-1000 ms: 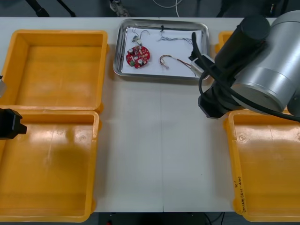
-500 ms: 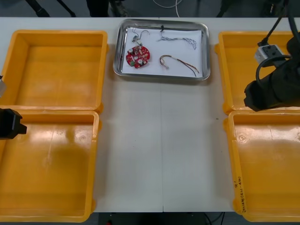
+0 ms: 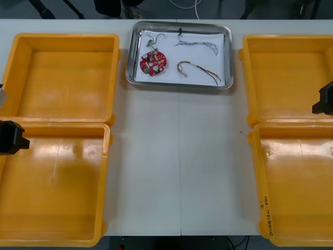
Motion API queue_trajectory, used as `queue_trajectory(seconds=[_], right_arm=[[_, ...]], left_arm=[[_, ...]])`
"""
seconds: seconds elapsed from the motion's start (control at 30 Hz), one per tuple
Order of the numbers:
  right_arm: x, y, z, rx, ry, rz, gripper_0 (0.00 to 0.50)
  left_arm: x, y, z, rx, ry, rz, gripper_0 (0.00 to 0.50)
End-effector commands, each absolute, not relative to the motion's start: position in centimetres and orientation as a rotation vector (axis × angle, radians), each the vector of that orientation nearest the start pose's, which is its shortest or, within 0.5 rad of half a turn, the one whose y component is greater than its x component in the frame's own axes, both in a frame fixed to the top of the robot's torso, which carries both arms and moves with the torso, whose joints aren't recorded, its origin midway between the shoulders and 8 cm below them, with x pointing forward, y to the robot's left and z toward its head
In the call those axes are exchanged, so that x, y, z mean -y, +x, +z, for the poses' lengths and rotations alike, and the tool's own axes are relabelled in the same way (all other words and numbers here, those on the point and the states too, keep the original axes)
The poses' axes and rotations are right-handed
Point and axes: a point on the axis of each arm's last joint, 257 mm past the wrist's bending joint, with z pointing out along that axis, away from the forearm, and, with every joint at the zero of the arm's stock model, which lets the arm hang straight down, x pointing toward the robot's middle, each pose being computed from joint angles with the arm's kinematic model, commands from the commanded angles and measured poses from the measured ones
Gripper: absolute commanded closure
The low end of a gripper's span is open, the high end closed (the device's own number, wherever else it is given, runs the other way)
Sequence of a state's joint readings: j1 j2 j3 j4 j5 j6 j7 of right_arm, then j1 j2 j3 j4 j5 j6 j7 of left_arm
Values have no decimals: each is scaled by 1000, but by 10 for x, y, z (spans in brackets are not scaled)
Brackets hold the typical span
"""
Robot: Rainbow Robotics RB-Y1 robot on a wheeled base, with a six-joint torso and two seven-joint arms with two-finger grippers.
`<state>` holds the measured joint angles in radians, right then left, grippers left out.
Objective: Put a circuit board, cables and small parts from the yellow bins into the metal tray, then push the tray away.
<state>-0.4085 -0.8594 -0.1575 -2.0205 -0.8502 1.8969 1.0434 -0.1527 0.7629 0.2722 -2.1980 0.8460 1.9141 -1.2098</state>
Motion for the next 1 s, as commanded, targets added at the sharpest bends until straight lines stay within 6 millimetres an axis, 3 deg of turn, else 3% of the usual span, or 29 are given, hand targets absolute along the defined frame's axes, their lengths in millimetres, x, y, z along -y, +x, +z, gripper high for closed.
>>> queue_trajectory(seconds=[0.03, 0.37, 0.7, 1.0], right_arm=[[396, 429, -120, -2623, 205, 5, 0], [414, 425, -146, -2618, 258, 28, 0], [438, 415, -140, -2635, 225, -65, 0], [440, 406, -146, -2662, 251, -60, 0]], left_arm=[[-370, 362, -170, -2705, 70, 67, 0], [-370, 362, -170, -2705, 70, 67, 0], [-370, 362, -170, -2705, 70, 67, 0], [-370, 362, -170, -2705, 70, 67, 0]])
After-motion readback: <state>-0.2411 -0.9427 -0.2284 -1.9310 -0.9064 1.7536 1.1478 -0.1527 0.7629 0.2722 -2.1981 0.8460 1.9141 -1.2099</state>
